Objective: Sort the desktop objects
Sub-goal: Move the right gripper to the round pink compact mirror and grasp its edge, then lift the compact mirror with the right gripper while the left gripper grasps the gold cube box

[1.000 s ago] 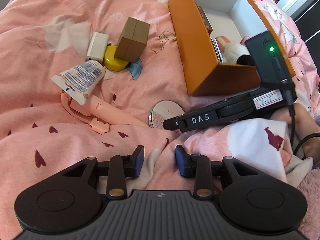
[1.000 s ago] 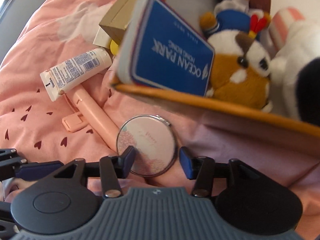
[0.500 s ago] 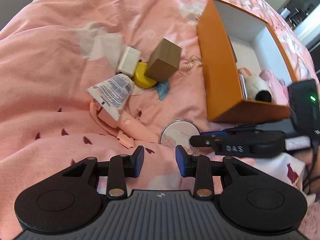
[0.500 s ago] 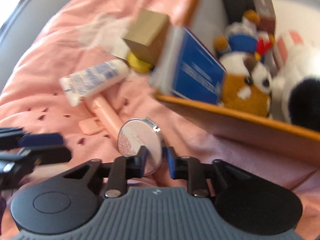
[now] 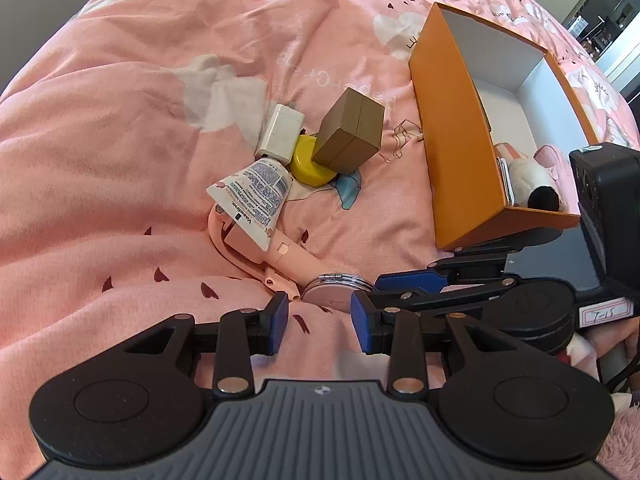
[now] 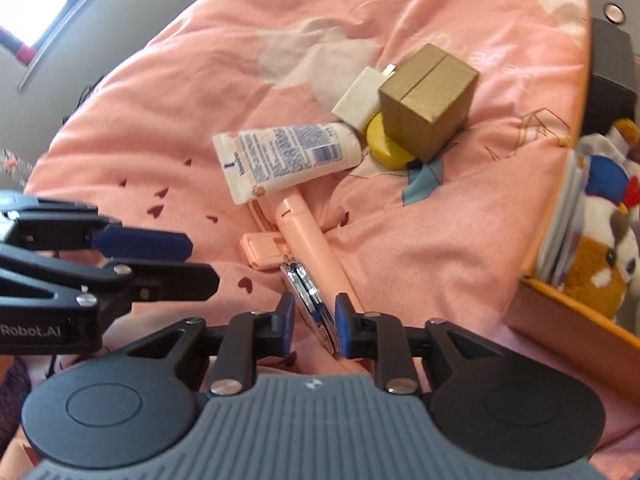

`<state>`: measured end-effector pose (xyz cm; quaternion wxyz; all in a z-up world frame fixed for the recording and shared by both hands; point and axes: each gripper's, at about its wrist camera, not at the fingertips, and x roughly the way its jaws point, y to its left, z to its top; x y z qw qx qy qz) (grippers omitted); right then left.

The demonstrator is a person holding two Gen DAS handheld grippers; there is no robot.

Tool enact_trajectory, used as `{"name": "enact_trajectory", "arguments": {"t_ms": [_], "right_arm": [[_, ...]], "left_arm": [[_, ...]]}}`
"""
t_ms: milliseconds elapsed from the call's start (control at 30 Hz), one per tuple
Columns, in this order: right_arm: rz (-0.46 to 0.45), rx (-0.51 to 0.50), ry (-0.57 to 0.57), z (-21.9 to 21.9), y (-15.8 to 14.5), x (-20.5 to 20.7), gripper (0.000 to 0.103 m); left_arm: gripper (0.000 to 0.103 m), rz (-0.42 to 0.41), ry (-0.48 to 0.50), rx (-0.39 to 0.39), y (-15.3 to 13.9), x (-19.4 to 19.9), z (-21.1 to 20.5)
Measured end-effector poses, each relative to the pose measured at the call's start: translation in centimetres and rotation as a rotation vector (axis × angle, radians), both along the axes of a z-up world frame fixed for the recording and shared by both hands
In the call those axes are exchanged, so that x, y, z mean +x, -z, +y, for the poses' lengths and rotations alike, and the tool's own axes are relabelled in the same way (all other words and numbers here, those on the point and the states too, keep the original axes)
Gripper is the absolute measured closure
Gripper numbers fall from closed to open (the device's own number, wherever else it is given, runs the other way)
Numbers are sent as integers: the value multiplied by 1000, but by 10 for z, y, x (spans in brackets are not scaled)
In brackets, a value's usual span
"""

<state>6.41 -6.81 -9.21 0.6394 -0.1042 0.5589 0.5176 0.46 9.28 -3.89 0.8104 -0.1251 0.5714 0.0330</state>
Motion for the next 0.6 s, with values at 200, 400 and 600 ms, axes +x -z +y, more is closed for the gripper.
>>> {"name": "enact_trajectory", "arguments": {"t_ms": [200, 400, 600], "right_arm": [[-31, -23, -60, 10, 5, -6, 80], [-85, -1, -40, -1, -15, -4, 86], [-123, 27, 45, -20, -53, 21, 89]], "left_arm": [[63, 1, 8, 5, 0, -1, 0], [63, -13, 15, 12, -4, 3, -1], [61, -64, 38, 24, -19, 19, -4]]}}
